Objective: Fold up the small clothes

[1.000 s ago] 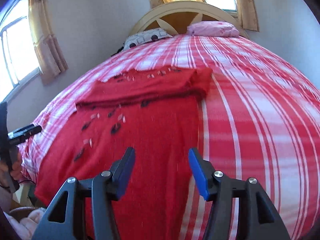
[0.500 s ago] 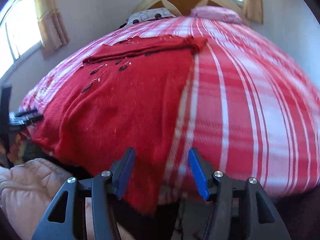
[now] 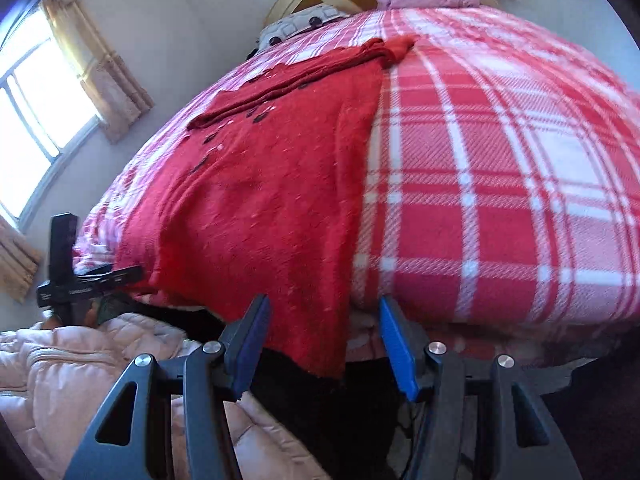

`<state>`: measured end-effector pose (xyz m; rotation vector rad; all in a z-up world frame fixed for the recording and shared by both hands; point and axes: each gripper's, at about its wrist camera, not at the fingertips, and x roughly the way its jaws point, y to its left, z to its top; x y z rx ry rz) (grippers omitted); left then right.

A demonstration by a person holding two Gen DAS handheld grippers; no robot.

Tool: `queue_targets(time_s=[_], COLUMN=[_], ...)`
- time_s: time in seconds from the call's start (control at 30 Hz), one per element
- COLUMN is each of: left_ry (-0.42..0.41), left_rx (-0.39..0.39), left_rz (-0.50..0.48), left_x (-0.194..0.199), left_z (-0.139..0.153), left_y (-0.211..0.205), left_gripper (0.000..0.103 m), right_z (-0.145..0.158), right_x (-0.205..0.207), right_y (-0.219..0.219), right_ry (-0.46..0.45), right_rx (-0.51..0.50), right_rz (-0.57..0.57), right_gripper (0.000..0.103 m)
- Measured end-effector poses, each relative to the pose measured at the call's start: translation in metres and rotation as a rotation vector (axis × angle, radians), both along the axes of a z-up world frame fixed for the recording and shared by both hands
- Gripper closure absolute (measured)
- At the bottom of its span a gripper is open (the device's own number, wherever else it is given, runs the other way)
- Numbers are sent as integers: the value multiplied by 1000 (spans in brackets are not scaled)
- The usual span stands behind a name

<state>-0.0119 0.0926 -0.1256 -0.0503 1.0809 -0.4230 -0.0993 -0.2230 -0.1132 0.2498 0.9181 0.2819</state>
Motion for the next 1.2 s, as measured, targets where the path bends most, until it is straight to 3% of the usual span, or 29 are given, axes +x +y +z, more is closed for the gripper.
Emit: queue_targets(time_s=[0.03,0.13,0.2,0.27,0.37,0.47,0.53,0.7,0.83,0.9,1.0,1.2], left_ry=[13,29,40,50,65,70,83,92,23,-25,-94,-83], left_rx=[-16,-36,-58,-76,-108,-122,-150,-283,-324,-295,-205,-227], left_rz=[-6,-15,-22,-27,-33,-54,-54,-33,-32,-32,-14,57], left_x=[6,6,6,8,11,12,14,23,25,26,30,60], left_z=[-2,-4,-5,-6,-9,-2,8,46,74,86,95,93], left_y=[1,-1,-2,-3,-3,-3,2,22,30,33,32,35], left_gripper=[20,26,31,38,54,69,83,91,91,91,91,91], right_z=[0,-7,-17,-26,-25,-14,0,43,65,72,76,80], right_x=[0,4,7,10,11,6,4,-1,8,17,20,54], right_y=[2,12,17,21,18,13,0,-28,-32,-29,-31,-41], right_ry=[1,31,62,84,83,63,37,-78,-128,-140,-160,-152], right_rx=[14,29,22,13,101,210,353,550,572,535,577,586], right_rz=[14,54,67,69,79,93,81,59,57,51,59,4], right_gripper=[46,48,57,74,89,91,91,91,91,91,91,91])
